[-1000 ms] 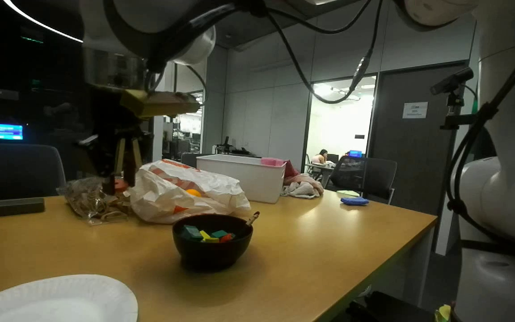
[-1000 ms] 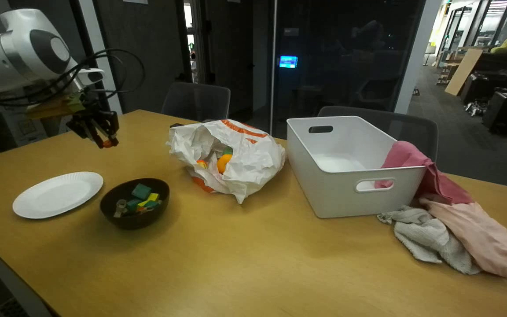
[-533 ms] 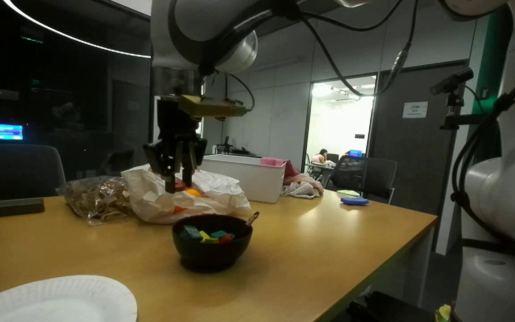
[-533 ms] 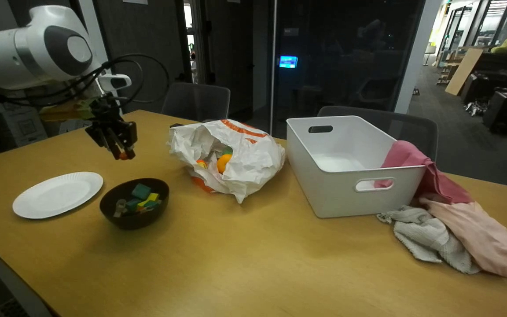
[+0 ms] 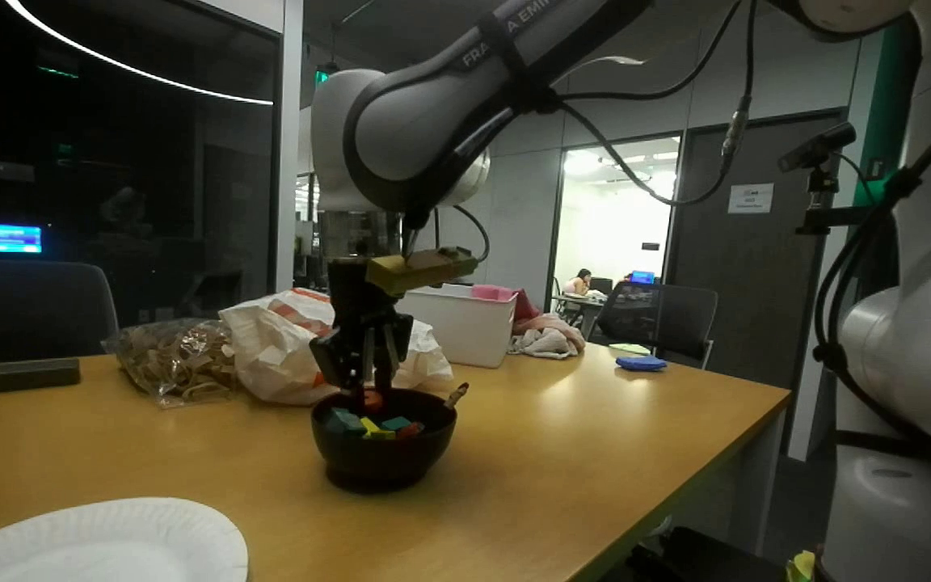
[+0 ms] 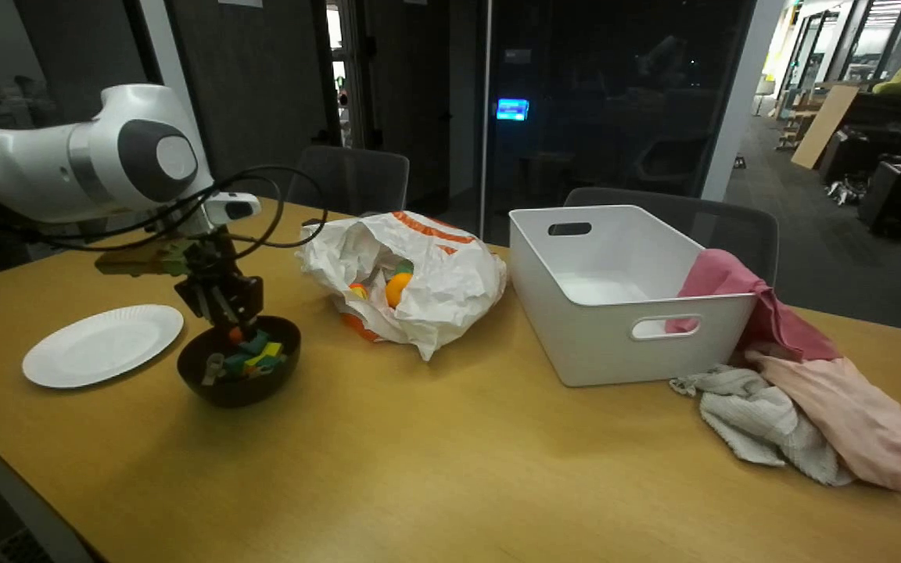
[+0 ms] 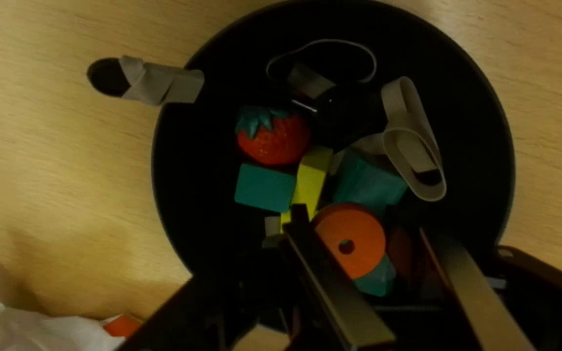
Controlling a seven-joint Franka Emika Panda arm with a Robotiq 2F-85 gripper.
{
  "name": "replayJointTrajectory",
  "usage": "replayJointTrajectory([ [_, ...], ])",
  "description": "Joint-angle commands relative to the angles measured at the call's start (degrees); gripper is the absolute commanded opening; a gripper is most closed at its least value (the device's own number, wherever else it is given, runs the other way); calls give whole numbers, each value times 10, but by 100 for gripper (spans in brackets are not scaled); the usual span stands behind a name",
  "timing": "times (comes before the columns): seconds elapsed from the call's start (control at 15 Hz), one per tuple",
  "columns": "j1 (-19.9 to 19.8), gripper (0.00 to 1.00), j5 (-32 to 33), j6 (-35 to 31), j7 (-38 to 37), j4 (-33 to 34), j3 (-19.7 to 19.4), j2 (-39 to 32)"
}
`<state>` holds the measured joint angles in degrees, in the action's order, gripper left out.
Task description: Remove the blocks and ring from the white plate and put them in the black bowl.
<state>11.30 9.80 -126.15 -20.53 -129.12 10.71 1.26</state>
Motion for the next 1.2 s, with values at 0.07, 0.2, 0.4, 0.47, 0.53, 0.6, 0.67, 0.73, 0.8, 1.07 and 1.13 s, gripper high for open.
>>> replayJointTrajectory([
  [0.07,-8,68,15,-48,-23,-20,-3,-7],
  [0.2,-7,81,13,-60,-35,-23,-2,-3],
  [0.4,-2,100,34,-74,-78,-29,4,20],
  [0.47,0,100,47,-75,-94,-31,8,27],
  [0.53,5,100,56,-70,-99,-32,14,33],
  [0.6,11,100,52,-68,-94,-32,23,37],
  [0.67,0,100,41,-61,-75,-15,14,9],
  [0.73,3,100,43,-61,-78,-17,20,15],
  [0.8,6,100,43,-61,-82,-19,25,19],
  [1.07,8,100,87,-62,-127,-12,32,10],
  [1.13,7,100,83,-58,-140,-4,30,8],
])
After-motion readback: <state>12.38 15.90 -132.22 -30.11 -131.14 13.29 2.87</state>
